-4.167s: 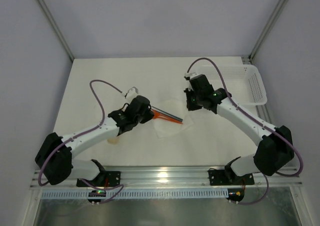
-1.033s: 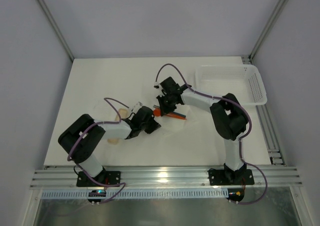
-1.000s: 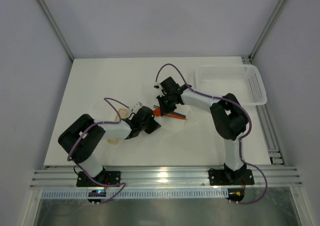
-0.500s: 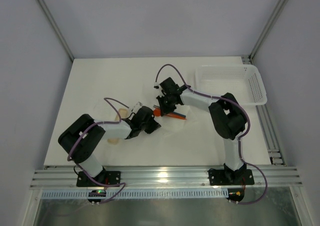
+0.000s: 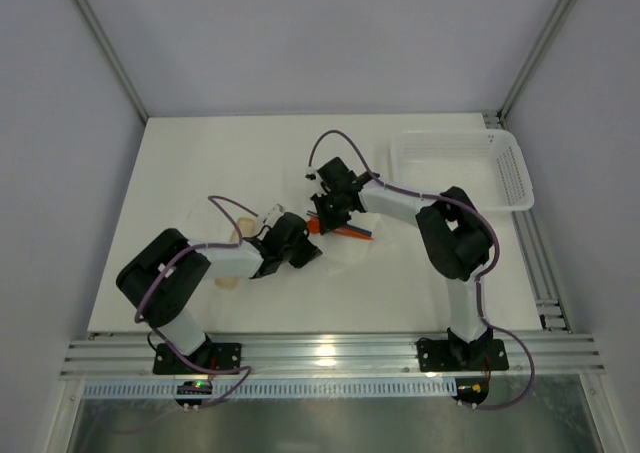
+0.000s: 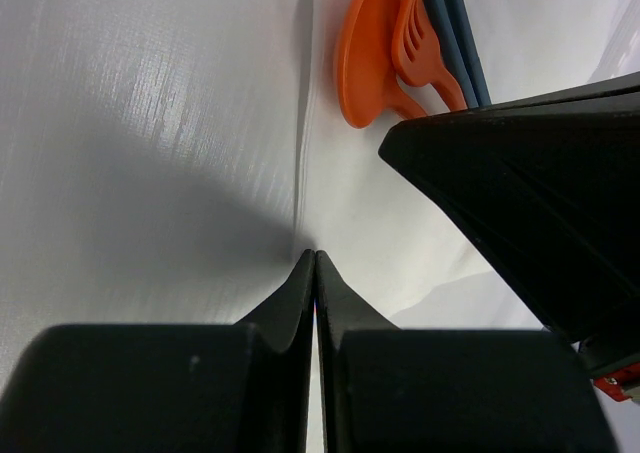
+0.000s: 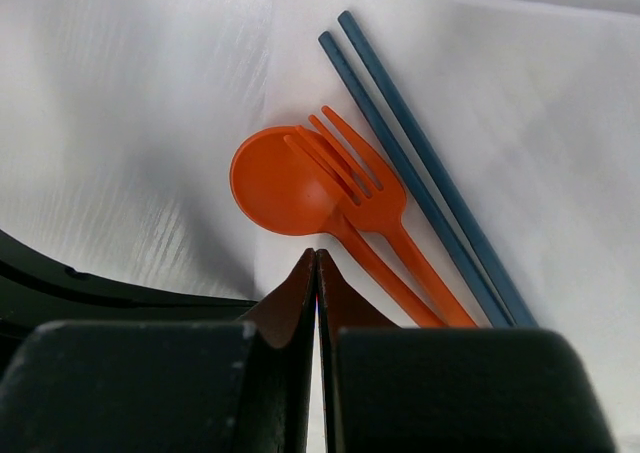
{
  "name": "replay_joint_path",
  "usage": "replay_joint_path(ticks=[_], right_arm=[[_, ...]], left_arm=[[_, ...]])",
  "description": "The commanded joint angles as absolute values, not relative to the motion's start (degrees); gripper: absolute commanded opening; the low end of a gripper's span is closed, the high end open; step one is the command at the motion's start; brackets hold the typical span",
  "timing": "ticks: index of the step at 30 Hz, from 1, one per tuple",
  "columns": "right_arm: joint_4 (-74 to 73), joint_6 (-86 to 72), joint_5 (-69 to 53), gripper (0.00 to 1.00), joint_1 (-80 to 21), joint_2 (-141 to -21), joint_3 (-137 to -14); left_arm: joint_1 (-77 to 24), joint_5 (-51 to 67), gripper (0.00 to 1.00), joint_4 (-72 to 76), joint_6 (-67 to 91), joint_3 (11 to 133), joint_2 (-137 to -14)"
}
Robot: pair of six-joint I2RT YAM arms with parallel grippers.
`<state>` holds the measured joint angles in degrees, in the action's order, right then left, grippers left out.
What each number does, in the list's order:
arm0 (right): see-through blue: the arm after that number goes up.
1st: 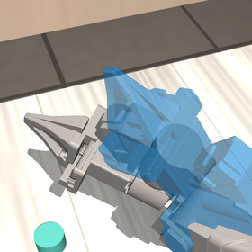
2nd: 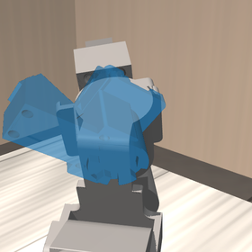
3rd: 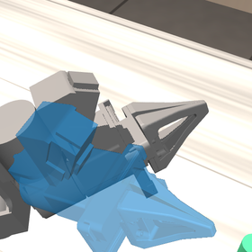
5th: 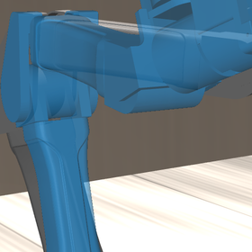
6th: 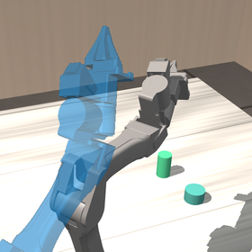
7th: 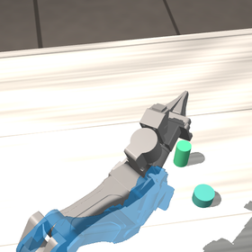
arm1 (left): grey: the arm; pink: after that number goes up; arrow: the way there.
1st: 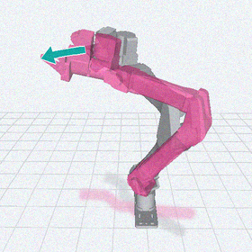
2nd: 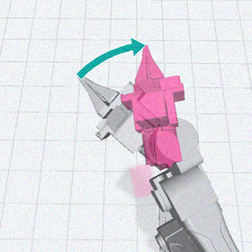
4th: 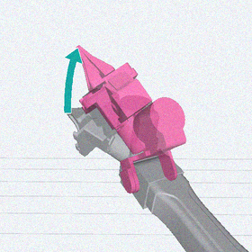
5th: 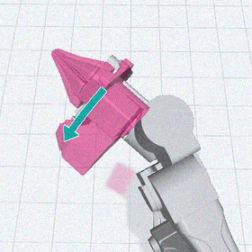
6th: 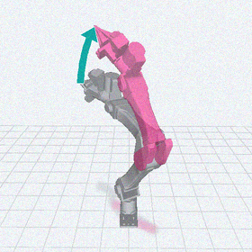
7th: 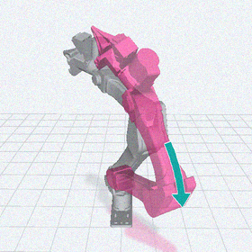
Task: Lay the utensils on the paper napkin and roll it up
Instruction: Adjust the utensils on the napkin.
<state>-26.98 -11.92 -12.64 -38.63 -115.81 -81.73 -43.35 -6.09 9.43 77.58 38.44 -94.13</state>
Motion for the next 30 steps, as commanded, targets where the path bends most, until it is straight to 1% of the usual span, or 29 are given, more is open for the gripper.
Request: replay_joint_path(ticks=[1,11,30], right_arm=[[-24.96,-11.51,-11.95,0.04,-39.11,-116.45,-81.21],[-24.61,-11.69,-11.51,0.04,-39.2,-116.81,-81.12],[-25.93,-11.16,-10.2,0.04,-39.2,-119.18,-85.16]], left_arm=[[-43.07,-6.33,0.0,6.33,77.08,39.29,-93.87],[-43.07,-6.06,0.0,6.42,76.99,39.2,-93.87],[-43.07,-5.98,0.0,6.24,76.73,38.06,-92.73]])
